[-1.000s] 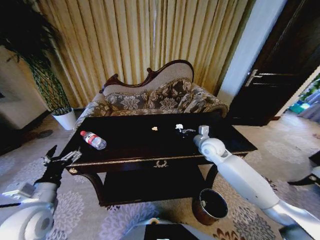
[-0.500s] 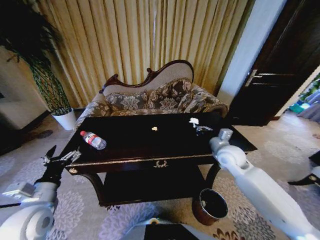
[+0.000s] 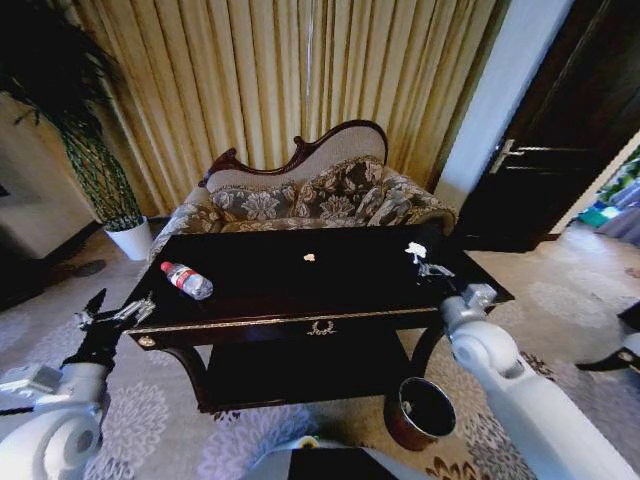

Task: Move to the front of the table and place the trash on the table into the trash bin.

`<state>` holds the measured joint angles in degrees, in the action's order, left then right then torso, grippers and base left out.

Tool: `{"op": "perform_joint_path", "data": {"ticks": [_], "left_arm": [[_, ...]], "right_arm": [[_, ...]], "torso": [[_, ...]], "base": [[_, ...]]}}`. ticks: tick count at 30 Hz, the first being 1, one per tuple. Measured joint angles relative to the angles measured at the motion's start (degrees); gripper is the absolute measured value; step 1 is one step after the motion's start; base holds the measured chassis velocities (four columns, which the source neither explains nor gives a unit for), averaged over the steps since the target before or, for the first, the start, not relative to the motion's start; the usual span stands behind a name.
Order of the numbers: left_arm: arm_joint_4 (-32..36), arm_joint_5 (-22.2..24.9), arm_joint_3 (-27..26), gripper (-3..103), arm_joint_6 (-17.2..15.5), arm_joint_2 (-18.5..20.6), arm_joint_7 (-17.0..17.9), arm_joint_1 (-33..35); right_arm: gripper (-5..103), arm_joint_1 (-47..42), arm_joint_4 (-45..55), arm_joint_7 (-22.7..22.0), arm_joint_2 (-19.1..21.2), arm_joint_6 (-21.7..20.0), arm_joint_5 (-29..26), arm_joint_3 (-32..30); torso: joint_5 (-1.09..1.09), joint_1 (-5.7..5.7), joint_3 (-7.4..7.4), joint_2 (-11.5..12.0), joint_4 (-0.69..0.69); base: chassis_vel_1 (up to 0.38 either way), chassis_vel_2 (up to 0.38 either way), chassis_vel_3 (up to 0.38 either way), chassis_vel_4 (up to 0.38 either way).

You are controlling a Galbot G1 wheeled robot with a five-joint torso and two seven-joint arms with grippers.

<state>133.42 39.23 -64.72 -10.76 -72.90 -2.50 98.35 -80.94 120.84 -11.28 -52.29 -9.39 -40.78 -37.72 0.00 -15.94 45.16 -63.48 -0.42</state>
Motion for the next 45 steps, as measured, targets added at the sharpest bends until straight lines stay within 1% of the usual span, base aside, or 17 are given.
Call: {"op": "perform_joint_path", "data": {"ticks": [4, 6, 15, 19, 23, 29, 40, 42, 45], "left_arm": [[-0.25, 0.32, -0.11, 100, 0.04, 0.28, -0.32, 0.01], [-0.47, 0.51, -0.12, 100, 0.20, 0.51, -0.68, 0.03], [-0.89, 0.57, 0.18, 100, 0.45, 0.55, -1.22, -0.08], [-0.97, 0.57, -0.03, 100, 0.57, 0.62, -1.32, 0.10], [-1.27, 0.55, -0.10, 100, 0.67, 0.72, -1.37, 0.00], [-1.67, 0.28, 0.51, 100, 0.68, -0.02, -1.60, -0.37], [-1.91, 0.25, 0.53, 100, 1.09, 0.09, -1.79, -0.34], [-1.87, 0.26, 0.36, 100, 1.17, 0.17, -1.82, -0.13], [-1.82, 0.29, 0.25, 100, 1.21, 0.18, -1.87, 0.02]], "right_arm": [[0, -1.29, 0.77, 1.25, -0.82, 0.04, -0.25, -1.53], [0, -1.97, 1.70, 1.61, -0.99, -1.12, -1.37, -2.77], [0, -3.67, 2.56, 1.52, -1.05, -2.05, -1.79, -3.51], [0, -4.08, 2.59, 1.37, -1.51, -2.10, -1.38, -3.05], [0, -4.01, 2.64, 0.24, -1.82, -2.12, -0.83, -1.88], [0, -3.64, 2.29, -0.72, -2.15, -2.14, -0.41, -0.88], [0, -2.75, 0.89, -1.72, -2.49, -2.15, 0.43, 0.59], [0, -2.61, -0.40, -2.06, -3.71, -2.15, 1.06, 1.37], [0, -3.04, -1.73, -2.02, -4.40, -2.15, 1.92, 1.34]], "torso": [[-0.01, 0.00, 0.00, 0.00, 0.01], [-0.01, 0.00, 0.00, 0.00, 0.02], [0.00, 0.00, 0.01, 0.00, 0.01], [0.00, 0.00, 0.01, 0.00, 0.02], [0.00, 0.00, 0.01, 0.00, 0.01], [-0.01, 0.00, 0.01, 0.00, 0.02], [0.00, 0.01, 0.00, 0.00, 0.02], [0.00, 0.01, 0.00, 0.00, 0.02], [0.00, 0.00, 0.01, 0.00, 0.02]], "base": [[0.000, 0.000, 0.000, 0.000], [0.000, 0.000, 0.000, 0.000], [0.000, 0.000, 0.000, 0.000], [0.007, -0.014, -0.013, 0.011], [0.070, -0.069, -0.057, 0.066], [0.126, -0.111, -0.135, 0.131], [0.117, -0.114, -0.121, 0.114], [0.036, -0.024, -0.028, 0.032], [0.000, 0.000, 0.000, 0.000]]}}
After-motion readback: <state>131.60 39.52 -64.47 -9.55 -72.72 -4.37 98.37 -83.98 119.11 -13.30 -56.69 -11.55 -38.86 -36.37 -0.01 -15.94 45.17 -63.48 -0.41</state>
